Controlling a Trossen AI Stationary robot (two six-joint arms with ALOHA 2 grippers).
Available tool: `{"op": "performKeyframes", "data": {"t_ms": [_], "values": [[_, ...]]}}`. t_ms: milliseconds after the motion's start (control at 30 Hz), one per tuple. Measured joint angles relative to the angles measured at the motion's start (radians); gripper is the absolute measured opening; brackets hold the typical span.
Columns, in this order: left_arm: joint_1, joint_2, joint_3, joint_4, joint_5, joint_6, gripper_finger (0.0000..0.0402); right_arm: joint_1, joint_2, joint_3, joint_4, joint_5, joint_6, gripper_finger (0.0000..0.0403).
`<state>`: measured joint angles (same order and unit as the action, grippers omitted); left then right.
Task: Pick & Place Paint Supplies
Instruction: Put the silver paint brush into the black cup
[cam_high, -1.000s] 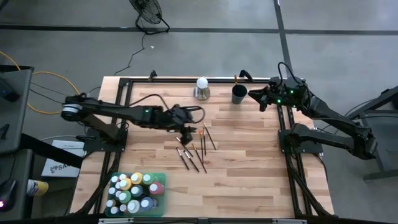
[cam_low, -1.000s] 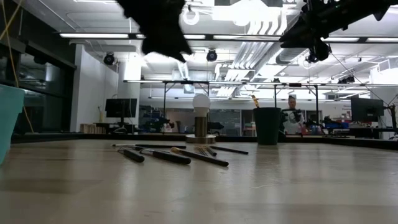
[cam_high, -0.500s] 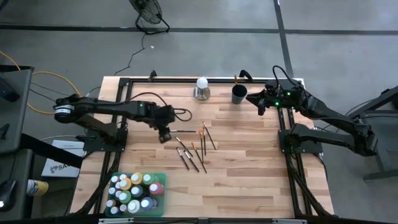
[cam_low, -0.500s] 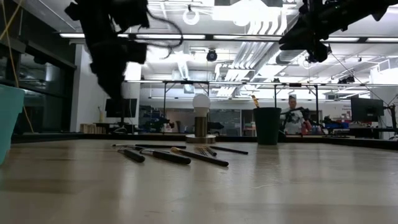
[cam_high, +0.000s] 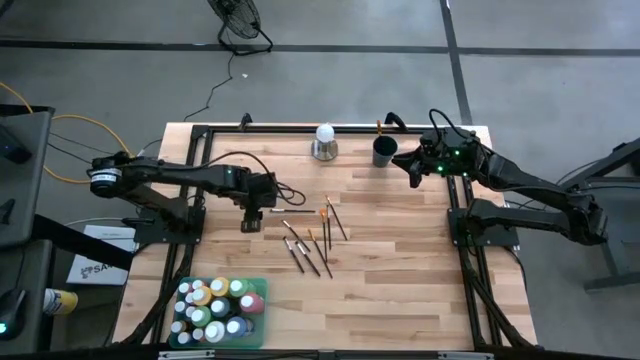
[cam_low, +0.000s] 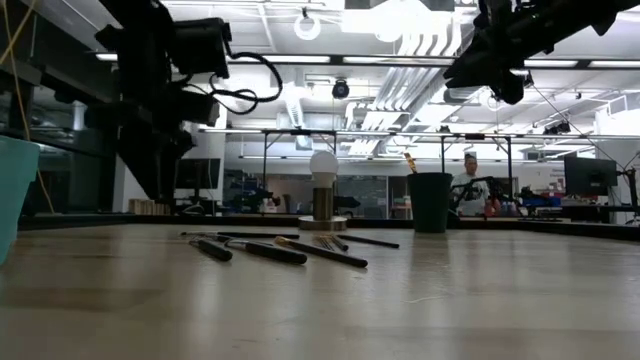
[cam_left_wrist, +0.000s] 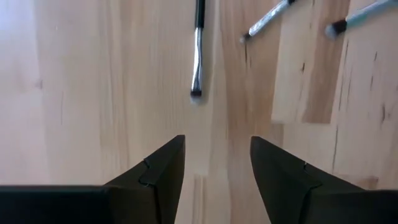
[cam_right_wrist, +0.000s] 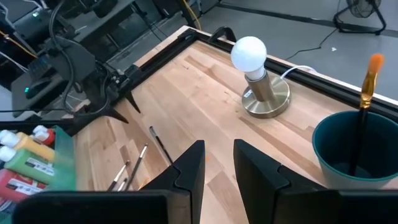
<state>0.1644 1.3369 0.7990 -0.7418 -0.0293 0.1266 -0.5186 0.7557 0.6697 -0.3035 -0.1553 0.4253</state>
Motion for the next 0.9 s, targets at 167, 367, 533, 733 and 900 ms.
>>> {"op": "performKeyframes", "data": {"t_ms": [167, 367, 533, 733, 900], "values": [[0.000, 0.046, -0.012, 0.085, -0.002, 0.013, 0.0177, 0.017, 0.003, 0.000, 0.001, 0.036, 0.020, 0.0080], [0.000, 0.106, -0.012, 0.130, -0.003, 0.050, 0.0177, 0.018, 0.003, 0.000, 0.001, 0.045, 0.026, 0.0080], [0.000, 0.167, -0.012, 0.163, -0.004, 0.060, 0.0177, 0.018, 0.003, 0.000, 0.000, 0.044, 0.026, 0.0080], [0.000, 0.203, -0.010, 0.186, -0.015, 0.049, 0.0177, 0.018, 0.003, 0.000, 0.000, 0.044, 0.026, 0.0080], [0.004, 0.204, -0.010, 0.188, -0.018, 0.049, 0.0176, 0.018, 0.003, 0.000, 0.000, 0.042, 0.026, 0.0080]]}}
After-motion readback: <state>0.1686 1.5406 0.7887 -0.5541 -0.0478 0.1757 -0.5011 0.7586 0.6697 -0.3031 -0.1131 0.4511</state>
